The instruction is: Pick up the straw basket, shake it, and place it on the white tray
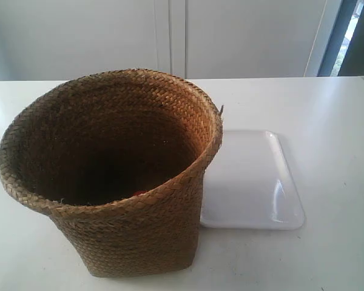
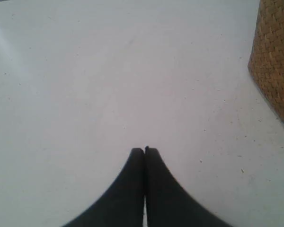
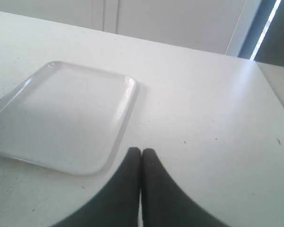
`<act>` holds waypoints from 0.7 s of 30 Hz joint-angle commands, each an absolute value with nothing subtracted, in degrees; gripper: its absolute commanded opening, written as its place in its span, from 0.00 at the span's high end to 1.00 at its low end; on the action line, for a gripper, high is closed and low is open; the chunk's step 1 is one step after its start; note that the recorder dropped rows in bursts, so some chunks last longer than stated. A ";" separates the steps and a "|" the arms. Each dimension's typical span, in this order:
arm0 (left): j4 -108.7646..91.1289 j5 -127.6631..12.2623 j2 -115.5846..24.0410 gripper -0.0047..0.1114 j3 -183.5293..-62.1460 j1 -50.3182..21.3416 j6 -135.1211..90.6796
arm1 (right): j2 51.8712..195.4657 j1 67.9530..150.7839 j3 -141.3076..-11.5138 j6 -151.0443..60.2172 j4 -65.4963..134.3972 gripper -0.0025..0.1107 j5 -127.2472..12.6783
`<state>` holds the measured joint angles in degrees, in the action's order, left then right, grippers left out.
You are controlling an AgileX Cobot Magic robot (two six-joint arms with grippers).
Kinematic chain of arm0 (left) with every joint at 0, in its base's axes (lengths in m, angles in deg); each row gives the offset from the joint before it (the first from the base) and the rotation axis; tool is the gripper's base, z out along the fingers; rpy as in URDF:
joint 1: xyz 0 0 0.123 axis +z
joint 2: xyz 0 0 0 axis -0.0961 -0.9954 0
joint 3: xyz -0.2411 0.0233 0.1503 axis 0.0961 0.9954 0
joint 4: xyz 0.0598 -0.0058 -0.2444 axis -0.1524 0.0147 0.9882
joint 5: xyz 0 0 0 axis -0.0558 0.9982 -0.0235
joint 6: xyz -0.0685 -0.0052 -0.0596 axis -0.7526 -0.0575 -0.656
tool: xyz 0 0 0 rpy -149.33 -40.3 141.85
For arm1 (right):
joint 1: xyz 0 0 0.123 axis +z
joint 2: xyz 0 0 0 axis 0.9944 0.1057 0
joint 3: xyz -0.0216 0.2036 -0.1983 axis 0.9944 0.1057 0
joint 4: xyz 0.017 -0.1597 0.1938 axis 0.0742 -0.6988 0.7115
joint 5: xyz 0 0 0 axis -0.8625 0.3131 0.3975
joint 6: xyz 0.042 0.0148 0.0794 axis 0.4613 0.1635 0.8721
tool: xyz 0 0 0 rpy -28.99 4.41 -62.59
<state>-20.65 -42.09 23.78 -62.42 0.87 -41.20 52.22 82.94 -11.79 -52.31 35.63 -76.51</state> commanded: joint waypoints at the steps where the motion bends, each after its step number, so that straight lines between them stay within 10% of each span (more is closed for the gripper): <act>1: -21.35 -45.51 24.04 0.96 -62.15 0.80 -39.31 | 51.87 82.82 -11.51 -55.23 34.45 0.98 -73.87; 21: -21.76 -53.47 24.04 0.96 -62.15 0.80 -39.72 | 51.87 82.82 -11.51 -64.06 33.63 0.98 -63.63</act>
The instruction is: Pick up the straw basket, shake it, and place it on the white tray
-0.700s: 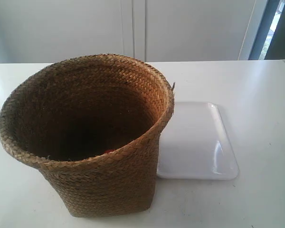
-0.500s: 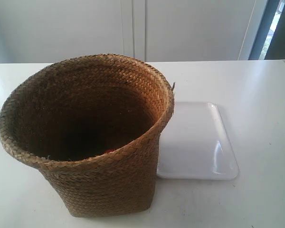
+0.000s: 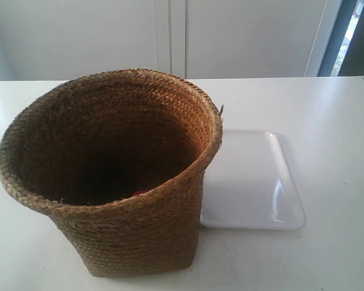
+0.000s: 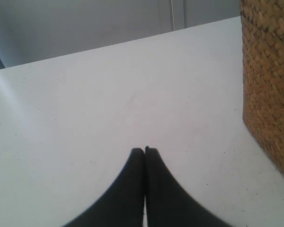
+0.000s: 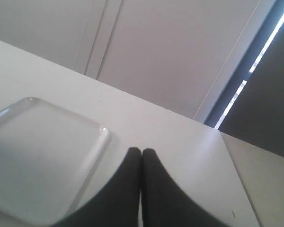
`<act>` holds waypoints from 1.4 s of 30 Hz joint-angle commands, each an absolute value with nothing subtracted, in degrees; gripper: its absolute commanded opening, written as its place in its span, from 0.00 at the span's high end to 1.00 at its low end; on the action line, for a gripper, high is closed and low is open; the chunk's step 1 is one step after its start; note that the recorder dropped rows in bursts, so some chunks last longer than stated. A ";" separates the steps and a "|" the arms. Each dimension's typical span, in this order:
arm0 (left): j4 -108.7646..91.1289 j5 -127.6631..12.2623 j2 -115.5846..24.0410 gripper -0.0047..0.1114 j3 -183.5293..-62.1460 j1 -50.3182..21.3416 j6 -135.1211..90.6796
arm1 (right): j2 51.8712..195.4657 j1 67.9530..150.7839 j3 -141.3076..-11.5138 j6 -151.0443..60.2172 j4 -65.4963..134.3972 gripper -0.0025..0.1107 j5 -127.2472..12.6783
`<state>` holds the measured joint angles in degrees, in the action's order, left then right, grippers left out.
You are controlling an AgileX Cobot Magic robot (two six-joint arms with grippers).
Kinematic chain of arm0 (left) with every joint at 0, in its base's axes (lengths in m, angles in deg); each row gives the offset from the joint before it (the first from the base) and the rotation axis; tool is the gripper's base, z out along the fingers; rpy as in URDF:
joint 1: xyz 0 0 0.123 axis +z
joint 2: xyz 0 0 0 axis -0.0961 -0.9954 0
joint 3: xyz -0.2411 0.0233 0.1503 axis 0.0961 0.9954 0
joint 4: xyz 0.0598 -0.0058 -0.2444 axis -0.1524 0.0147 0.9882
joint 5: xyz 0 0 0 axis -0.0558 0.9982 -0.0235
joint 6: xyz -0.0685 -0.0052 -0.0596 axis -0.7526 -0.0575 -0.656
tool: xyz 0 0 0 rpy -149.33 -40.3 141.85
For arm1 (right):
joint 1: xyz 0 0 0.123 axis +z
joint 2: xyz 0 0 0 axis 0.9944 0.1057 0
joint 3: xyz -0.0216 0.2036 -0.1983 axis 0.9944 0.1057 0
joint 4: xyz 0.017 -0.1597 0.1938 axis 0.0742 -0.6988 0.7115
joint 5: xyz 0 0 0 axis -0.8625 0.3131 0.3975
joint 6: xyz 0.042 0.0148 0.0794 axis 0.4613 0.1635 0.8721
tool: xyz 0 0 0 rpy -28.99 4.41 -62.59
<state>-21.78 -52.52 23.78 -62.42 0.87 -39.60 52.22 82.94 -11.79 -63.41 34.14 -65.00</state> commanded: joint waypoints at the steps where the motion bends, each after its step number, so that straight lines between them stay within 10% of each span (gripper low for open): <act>1: -21.08 -53.47 24.04 0.96 -62.15 0.80 -39.96 | 51.87 82.82 -11.51 -62.02 34.98 0.98 -61.44; 6: -17.79 -59.56 24.04 0.96 -62.15 0.80 -54.83 | 51.87 82.82 -11.51 -27.28 46.20 0.98 -55.64; 17: -17.79 -70.51 24.04 0.96 -62.15 0.80 -65.22 | 51.87 82.82 -11.51 -21.27 46.55 0.98 -44.48; 30: 22.77 -77.25 -0.39 0.96 -89.15 0.80 -13.58 | 76.64 82.82 -36.77 -44.72 63.11 0.98 -28.64; 42: 27.48 -29.11 -43.93 0.96 -129.52 0.80 -0.42 | 122.79 82.82 -86.29 -54.05 54.79 0.98 -97.77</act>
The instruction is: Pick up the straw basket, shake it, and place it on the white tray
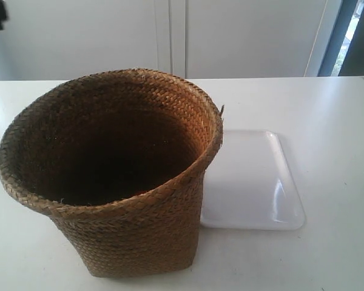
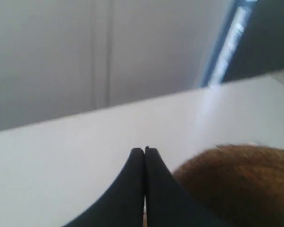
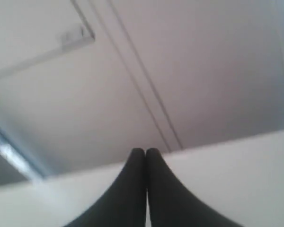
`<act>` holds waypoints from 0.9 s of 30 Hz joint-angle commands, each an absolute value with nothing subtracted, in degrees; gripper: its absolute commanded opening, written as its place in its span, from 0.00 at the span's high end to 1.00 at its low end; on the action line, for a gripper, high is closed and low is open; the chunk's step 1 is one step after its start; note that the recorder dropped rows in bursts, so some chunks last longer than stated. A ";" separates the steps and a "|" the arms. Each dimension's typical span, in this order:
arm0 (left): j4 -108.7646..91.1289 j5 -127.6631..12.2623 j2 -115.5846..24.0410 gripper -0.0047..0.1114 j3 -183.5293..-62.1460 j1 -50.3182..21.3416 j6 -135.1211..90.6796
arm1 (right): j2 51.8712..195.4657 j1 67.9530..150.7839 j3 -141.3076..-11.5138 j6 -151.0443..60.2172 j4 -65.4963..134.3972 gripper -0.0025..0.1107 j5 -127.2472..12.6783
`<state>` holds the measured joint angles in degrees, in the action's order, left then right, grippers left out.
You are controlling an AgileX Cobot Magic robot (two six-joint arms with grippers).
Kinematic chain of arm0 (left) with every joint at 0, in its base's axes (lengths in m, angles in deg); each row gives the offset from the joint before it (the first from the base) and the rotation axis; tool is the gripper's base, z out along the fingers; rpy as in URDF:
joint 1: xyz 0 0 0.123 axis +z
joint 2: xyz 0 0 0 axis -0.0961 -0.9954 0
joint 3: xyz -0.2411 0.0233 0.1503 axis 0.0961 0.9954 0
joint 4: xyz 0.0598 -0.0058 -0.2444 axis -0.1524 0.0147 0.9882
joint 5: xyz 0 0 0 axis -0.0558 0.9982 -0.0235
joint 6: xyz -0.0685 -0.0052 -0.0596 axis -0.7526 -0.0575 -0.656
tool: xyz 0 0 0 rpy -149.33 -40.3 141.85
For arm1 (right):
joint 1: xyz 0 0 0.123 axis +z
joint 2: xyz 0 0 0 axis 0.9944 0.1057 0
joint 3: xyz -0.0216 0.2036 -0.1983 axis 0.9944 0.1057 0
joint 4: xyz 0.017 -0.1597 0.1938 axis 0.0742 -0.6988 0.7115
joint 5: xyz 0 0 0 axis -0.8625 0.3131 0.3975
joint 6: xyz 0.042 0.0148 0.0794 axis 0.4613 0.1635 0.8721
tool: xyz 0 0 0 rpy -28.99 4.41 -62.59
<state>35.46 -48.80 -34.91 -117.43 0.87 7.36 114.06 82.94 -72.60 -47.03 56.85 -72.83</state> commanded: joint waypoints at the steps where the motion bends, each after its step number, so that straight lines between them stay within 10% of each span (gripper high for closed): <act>1: 22.23 -26.58 -45.86 0.96 -131.95 0.80 -4.51 | 124.60 82.82 -89.76 -55.14 54.79 0.98 -103.08; 8: -12.14 -6.11 -49.74 0.96 -148.39 0.80 -32.06 | 126.60 82.82 -102.81 -55.40 55.61 0.98 -119.11; 27: 5.96 12.26 -56.80 0.84 -159.21 0.80 -25.98 | 137.07 98.38 -105.38 -57.97 61.41 0.85 -127.25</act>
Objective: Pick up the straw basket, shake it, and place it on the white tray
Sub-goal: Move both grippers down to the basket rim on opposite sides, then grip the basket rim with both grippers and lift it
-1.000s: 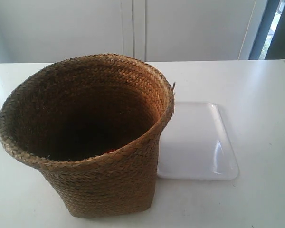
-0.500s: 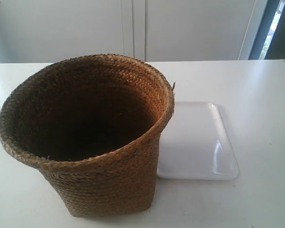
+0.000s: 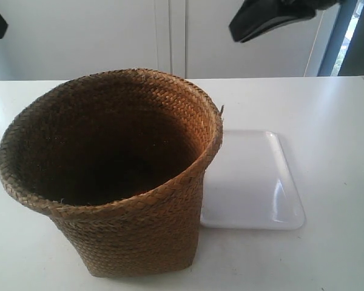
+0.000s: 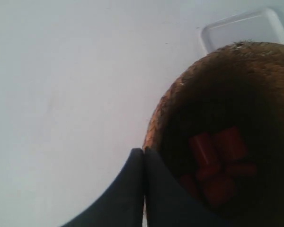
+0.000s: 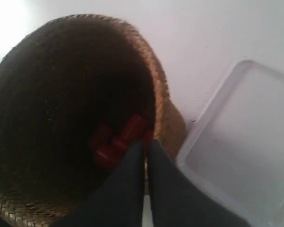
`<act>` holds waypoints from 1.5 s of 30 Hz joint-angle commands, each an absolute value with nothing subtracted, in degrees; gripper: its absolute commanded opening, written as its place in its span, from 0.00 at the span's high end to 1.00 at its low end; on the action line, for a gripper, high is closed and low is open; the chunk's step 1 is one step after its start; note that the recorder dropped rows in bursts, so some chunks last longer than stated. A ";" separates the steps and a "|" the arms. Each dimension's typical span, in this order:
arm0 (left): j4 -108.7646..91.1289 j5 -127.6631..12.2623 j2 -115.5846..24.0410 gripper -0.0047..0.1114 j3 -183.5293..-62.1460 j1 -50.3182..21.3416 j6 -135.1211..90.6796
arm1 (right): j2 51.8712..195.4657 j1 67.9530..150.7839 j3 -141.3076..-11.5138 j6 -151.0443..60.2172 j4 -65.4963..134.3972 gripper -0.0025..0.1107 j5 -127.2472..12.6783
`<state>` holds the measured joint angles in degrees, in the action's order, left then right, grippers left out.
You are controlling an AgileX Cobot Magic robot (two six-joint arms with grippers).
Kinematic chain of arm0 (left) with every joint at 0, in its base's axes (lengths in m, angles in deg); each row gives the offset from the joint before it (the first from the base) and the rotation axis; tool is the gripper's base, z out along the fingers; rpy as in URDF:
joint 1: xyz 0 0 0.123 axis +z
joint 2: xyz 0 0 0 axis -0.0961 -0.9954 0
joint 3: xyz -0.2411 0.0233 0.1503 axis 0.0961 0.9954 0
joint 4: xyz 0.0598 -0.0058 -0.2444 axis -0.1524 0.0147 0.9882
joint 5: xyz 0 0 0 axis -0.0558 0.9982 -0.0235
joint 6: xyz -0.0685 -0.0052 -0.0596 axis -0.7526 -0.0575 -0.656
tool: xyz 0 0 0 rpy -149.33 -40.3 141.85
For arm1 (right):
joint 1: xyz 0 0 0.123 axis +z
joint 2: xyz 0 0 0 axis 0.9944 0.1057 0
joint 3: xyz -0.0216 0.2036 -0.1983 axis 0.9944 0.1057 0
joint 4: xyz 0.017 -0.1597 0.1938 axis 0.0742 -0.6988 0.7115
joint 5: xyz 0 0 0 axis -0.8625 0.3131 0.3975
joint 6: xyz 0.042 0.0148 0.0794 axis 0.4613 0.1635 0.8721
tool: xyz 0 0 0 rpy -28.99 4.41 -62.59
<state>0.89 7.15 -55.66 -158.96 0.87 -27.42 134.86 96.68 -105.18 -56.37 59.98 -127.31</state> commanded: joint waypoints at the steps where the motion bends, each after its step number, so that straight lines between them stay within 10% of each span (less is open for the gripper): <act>1: 6.09 12.26 -57.14 0.78 -159.21 0.80 -25.98 | 137.79 98.69 -105.38 -57.97 61.41 0.80 -127.25; 8: 3.85 12.26 -57.36 0.35 -159.21 0.80 -25.98 | 139.87 99.29 -105.04 -57.97 62.22 0.34 -127.25; 45: 9.55 11.26 -59.52 0.33 -138.21 0.80 -24.41 | 144.70 99.43 -89.44 -56.38 66.40 0.34 -122.72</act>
<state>9.15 6.95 -59.49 -139.42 0.87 -24.78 144.13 99.26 -89.94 -56.36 65.71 -124.11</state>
